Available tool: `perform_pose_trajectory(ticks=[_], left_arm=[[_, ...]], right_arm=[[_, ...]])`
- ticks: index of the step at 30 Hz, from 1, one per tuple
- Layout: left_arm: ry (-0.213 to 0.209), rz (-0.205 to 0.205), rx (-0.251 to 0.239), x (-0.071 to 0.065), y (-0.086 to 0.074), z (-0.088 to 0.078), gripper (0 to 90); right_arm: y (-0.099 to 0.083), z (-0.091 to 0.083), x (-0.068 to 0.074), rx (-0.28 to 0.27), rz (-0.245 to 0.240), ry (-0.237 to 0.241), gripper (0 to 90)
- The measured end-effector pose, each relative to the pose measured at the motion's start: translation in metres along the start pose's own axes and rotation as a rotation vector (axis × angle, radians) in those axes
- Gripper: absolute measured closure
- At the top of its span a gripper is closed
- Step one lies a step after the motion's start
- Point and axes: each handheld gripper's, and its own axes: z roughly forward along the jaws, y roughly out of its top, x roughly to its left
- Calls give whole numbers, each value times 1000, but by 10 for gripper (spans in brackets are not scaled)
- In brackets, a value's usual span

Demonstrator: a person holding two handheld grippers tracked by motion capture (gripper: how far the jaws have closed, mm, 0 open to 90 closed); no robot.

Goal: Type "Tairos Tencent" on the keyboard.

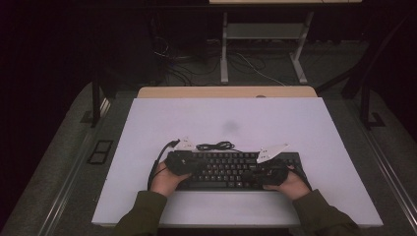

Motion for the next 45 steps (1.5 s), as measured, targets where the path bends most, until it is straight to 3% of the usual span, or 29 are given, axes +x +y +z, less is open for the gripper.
perform_pose_trajectory(ticks=[14, 24, 31, 32, 41, 43, 45], left_arm=[[-5, 13, 12, -3, 0, 3, 892], [-19, 2, -31, -5, 3, -3, 860], [-29, -9, -65, -5, 1, -9, 708], [-30, -11, -70, -5, 1, -9, 650], [-31, 0, -107, -3, -4, -19, 455], [-35, 3, -111, -3, -5, -21, 354], [-32, 8, -113, -3, -7, -23, 311]], right_arm=[[0, 0, 0, 0, 2, -1, 894], [0, 0, 0, -3, 5, 0, 895], [0, 0, 0, -3, 6, 0, 894], [0, 0, 0, -3, 5, -1, 894], [0, 0, 0, -3, 6, 0, 894], [0, 0, 0, -3, 6, 0, 894], [0, 0, 0, -3, 6, 0, 894]])
